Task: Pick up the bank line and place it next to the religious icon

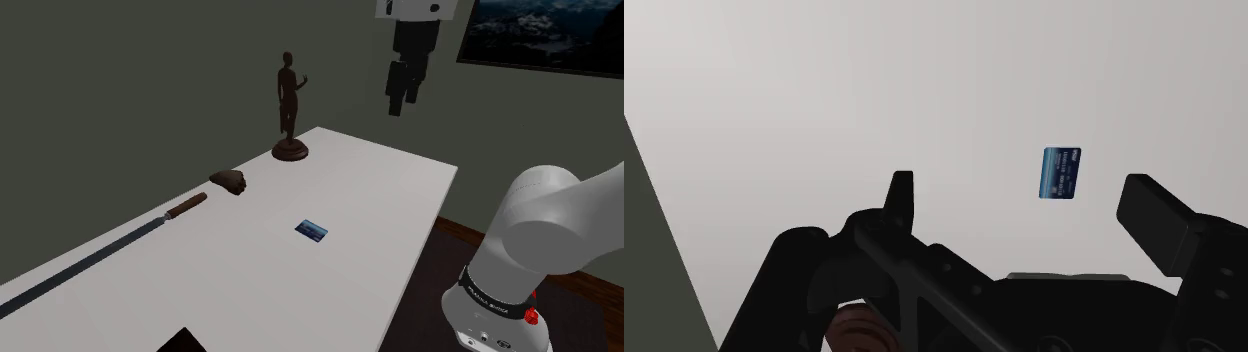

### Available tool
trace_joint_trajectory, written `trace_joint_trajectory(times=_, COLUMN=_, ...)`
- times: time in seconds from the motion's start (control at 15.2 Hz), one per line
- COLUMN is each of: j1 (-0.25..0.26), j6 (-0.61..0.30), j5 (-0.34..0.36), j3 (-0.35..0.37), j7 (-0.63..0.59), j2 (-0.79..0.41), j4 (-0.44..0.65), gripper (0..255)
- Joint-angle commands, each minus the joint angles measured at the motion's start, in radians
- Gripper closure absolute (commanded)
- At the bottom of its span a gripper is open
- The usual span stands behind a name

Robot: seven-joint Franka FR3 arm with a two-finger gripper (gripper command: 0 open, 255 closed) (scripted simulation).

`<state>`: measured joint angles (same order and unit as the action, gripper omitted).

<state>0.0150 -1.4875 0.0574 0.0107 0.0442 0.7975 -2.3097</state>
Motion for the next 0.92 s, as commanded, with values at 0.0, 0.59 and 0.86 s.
trace_joint_trajectory(times=0.0, j1=0.0, j6=0.0, j5=0.0, j3=0.0, j7=0.0, j2=0.0, j4=0.0, gripper=0)
trace_joint_trajectory(times=0.59, j1=0.024, j6=-0.126, j5=-0.049, j3=0.06, j7=-0.067, j2=-0.326, j4=0.017, gripper=0)
trace_joint_trajectory(times=0.86, j1=0.035, j6=-0.171, j5=-0.066, j3=0.082, j7=-0.094, j2=-0.484, j4=0.048, gripper=0)
